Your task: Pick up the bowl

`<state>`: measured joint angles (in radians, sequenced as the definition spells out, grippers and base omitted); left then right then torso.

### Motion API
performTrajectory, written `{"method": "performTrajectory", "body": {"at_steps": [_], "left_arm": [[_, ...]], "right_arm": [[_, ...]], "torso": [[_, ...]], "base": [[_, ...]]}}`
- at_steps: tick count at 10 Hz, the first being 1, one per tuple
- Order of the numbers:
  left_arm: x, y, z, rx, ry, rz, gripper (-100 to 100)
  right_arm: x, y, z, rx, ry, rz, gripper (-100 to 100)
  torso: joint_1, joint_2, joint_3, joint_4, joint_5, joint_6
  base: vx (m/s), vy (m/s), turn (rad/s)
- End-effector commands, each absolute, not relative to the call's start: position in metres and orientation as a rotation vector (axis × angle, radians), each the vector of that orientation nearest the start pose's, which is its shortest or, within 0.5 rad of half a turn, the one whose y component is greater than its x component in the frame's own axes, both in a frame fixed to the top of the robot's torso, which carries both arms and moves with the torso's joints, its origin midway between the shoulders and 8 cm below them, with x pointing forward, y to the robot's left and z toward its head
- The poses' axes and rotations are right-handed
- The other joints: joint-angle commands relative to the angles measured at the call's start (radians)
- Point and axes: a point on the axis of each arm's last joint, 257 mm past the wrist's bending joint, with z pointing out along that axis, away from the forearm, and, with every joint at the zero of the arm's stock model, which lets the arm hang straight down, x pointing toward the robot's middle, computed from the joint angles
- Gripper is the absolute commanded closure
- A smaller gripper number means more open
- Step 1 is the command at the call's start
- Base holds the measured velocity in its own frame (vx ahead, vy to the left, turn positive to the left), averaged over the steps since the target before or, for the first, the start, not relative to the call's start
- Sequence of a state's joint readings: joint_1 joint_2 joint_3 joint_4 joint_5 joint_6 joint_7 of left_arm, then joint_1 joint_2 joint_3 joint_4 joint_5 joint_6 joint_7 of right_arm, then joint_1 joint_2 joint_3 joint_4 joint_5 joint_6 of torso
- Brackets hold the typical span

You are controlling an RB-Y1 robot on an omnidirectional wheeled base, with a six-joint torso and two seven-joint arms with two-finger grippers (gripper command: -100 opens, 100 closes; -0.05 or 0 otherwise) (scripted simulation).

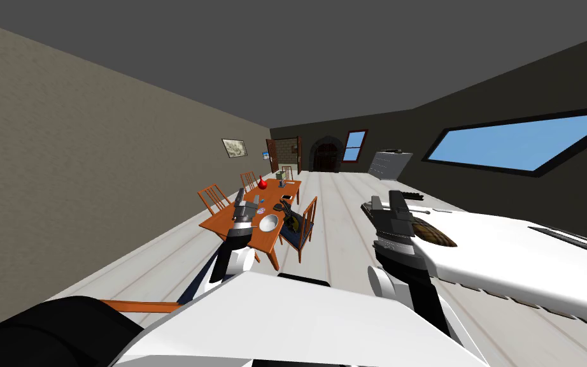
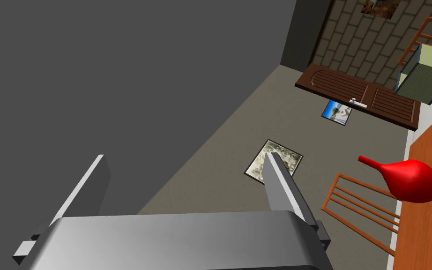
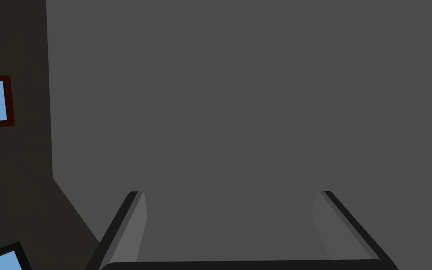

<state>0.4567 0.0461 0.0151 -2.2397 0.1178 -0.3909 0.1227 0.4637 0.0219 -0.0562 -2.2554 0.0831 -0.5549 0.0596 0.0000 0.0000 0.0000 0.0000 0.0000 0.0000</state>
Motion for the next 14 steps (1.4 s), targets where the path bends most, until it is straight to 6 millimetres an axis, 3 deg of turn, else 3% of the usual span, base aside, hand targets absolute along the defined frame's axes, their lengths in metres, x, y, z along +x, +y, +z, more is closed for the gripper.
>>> {"method": "performTrajectory", "body": {"at_steps": [1,8,14], "left_arm": [[0.380,0.288,-0.006,-0.837,0.664,-1.456,-100],[0.417,0.273,-0.034,-0.873,0.823,-1.415,-100],[0.455,0.260,-0.070,-0.937,0.978,-1.352,-100]], "right_arm": [[0.340,-0.284,0.035,0.543,0.611,1.165,0],[0.340,-0.284,0.035,0.543,0.611,1.165,0],[0.340,-0.284,0.035,0.543,0.611,1.165,0]], "torso": [[0.000,0.000,0.000,0.000,0.000,0.000],[0.005,0.005,0.003,0.001,0.001,0.000],[0.006,0.005,0.003,0.001,0.001,0.000]], "base": [[-0.039,0.022,-0.050],[-0.072,0.057,-0.057],[-0.064,0.068,-0.065]]}}
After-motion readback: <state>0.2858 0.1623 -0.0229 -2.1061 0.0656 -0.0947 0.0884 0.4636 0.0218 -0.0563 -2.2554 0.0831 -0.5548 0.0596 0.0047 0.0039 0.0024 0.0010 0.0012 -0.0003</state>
